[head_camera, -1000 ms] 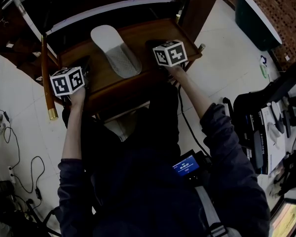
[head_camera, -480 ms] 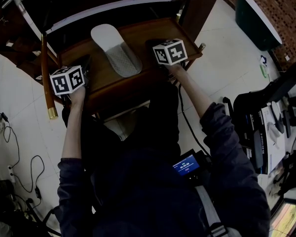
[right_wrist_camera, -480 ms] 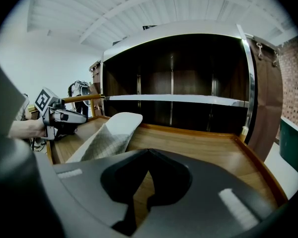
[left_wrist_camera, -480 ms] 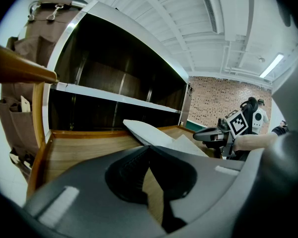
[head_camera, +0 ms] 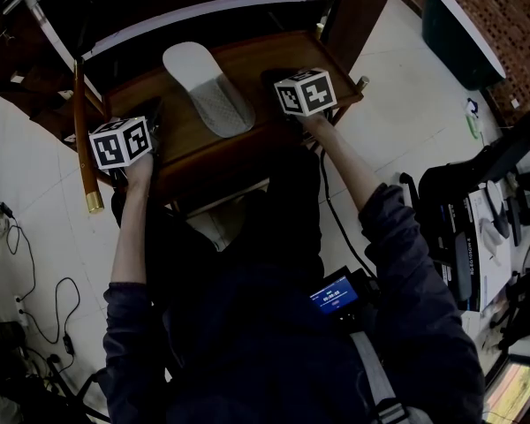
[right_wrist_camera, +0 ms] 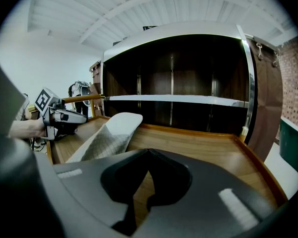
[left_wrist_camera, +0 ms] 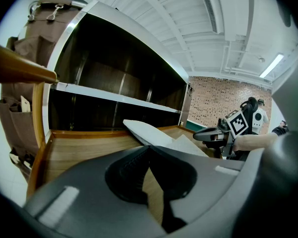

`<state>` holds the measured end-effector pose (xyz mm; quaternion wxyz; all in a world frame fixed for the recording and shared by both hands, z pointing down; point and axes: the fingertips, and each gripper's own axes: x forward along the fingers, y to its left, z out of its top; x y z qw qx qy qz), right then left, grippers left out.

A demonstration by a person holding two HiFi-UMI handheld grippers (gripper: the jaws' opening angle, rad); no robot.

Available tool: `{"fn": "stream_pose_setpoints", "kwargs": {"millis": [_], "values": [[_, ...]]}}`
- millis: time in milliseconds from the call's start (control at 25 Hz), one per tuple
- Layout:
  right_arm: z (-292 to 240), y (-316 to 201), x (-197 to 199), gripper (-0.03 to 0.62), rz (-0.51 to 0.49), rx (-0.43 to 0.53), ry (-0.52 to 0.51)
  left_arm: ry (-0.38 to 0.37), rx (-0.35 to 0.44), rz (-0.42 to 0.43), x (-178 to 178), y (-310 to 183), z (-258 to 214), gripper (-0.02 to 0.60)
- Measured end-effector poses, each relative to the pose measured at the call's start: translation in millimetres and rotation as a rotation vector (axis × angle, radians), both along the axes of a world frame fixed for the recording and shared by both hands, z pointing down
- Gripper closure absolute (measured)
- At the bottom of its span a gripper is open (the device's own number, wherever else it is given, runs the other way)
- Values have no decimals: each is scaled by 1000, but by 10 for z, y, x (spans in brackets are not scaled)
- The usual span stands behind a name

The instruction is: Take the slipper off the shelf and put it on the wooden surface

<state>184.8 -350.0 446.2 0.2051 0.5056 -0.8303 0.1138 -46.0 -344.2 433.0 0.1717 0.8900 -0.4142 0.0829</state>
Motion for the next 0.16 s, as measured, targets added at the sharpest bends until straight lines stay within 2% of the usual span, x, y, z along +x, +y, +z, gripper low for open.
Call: {"fn": "stream_pose_setpoints", "kwargs": {"millis": [160], "values": [[21,-4,3,594,-4,-4,-4,4,-2,4,6,-9,24,563]]}}
